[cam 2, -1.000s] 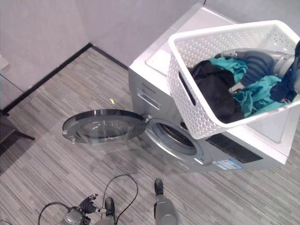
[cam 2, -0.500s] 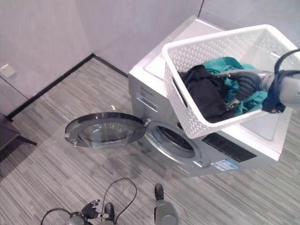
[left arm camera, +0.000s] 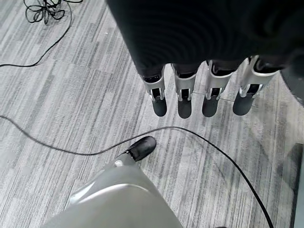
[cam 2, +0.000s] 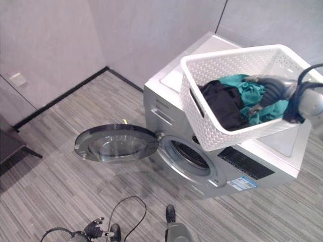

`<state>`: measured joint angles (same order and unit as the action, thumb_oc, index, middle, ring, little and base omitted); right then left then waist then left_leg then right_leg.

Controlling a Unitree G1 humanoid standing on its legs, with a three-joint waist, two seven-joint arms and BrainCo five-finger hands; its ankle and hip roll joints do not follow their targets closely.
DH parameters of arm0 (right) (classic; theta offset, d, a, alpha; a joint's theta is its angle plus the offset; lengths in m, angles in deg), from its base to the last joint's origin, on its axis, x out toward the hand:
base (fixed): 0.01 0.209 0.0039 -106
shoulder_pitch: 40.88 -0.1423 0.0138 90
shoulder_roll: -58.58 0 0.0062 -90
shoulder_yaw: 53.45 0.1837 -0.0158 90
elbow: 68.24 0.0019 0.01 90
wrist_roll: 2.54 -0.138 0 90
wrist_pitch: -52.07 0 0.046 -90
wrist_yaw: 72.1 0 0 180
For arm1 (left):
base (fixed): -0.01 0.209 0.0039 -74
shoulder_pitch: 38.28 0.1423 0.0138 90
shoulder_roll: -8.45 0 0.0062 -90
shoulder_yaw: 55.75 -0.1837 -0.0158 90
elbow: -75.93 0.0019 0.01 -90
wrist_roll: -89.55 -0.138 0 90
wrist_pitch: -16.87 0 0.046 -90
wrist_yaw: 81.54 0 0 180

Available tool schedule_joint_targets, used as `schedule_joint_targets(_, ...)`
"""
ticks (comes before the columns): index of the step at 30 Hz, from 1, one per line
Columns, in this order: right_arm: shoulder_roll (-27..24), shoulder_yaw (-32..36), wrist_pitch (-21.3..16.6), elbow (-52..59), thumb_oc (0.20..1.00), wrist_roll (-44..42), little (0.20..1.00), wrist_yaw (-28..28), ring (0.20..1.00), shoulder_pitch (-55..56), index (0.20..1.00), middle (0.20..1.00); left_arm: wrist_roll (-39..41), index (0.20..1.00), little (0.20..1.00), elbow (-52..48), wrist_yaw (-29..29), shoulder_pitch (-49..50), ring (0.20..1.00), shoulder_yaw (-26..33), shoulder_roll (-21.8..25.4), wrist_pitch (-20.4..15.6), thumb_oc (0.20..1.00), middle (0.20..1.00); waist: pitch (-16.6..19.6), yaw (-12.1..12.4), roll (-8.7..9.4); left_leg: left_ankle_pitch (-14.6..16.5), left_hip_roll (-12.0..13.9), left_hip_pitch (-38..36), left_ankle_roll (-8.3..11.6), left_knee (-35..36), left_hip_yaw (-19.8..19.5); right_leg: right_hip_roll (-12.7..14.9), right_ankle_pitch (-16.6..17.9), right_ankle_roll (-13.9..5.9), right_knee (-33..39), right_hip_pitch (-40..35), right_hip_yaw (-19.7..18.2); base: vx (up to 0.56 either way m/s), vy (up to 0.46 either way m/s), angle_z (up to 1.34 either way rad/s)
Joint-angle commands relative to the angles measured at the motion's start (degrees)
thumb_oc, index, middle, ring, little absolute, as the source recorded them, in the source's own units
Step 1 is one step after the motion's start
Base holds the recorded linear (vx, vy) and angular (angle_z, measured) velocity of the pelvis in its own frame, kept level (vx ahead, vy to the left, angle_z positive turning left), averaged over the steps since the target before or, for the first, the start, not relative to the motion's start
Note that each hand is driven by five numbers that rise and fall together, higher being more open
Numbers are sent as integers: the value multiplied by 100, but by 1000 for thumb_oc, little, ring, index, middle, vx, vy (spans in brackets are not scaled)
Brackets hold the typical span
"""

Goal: Grab the laundry basket,head to the washer,open it,put in the laundry and shut it.

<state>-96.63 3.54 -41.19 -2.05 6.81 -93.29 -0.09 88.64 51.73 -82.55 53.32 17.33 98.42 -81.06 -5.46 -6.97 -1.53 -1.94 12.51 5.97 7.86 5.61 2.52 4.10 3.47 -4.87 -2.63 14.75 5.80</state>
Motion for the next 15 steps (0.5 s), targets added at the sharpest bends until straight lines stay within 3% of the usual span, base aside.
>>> schedule_joint_targets(1,332,-695,52,-378,1000,466,1000,337,1000,18,1000,1000,102,1000,1000,-68,-110,-276,1000,-12,236,5,1000,1000,-426,260,49,-592,320,-331,203,-124,207,314,-544,-233,-1155,577,-144,-6,-8,4)
schedule_joint_targets(9,498,-1165,48,-1271,1000,689,1000,495,1000,-596,1000,1000,165,1000,1000,16,-103,-254,1000,-22,286,0,1000,1000,-489,313,-37,-627,284,-232,188,-120,161,324,-547,-226,-1215,716,-182,-4,-2,-1)
schedule_joint_targets(15,534,-1388,-24,-1056,1000,554,1000,333,1000,-647,1000,1000,152,1000,1000,78,-93,-316,1000,-67,232,-16,1000,1000,-488,267,-50,-623,319,-258,203,-117,201,299,-553,-231,-1261,758,-205,0,0,0)
